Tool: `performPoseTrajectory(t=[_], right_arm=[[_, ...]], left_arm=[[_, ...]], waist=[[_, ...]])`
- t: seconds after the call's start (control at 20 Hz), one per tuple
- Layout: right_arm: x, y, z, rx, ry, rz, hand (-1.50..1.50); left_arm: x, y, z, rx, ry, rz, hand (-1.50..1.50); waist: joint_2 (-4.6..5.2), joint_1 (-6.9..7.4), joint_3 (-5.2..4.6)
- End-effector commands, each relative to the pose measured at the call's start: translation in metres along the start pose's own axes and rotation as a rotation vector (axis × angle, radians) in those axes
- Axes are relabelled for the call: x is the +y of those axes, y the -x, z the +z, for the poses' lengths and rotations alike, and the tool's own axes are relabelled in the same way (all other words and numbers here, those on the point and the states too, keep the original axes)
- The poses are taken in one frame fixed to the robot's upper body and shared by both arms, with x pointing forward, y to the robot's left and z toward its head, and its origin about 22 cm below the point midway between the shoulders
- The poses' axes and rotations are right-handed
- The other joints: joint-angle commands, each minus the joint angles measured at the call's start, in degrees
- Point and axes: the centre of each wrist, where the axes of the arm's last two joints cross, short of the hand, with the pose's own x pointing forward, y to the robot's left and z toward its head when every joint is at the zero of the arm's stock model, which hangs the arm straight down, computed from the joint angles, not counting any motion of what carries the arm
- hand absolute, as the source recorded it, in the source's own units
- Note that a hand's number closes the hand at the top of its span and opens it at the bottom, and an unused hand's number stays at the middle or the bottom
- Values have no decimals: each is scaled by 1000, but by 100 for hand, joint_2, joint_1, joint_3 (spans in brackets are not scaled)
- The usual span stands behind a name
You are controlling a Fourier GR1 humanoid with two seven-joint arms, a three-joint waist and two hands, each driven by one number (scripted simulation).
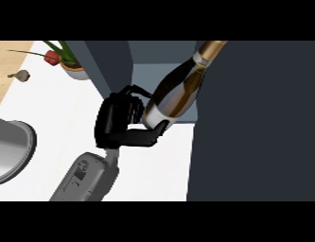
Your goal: Pick up the wine, place it into the cabinet and close the cabinet
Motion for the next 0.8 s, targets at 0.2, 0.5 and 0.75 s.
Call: performPoseTrajectory(t=[0.2, 0.5, 0.75], right_arm=[[-3, 8, -19, 9, 10, -3, -150], [-7, -4, 3, 3, -17, 10, -150], [3, 6, 5, 4, 0, -4, -150]], left_arm=[[-3, 32, -17, 45, -1, -32, 150], [-2, 55, 3, 70, -57, -42, 150], [-21, 60, -8, 69, -83, -88, 150]], waist=[[10, 10, -1], [3, -3, 0], [4, -24, 0]])
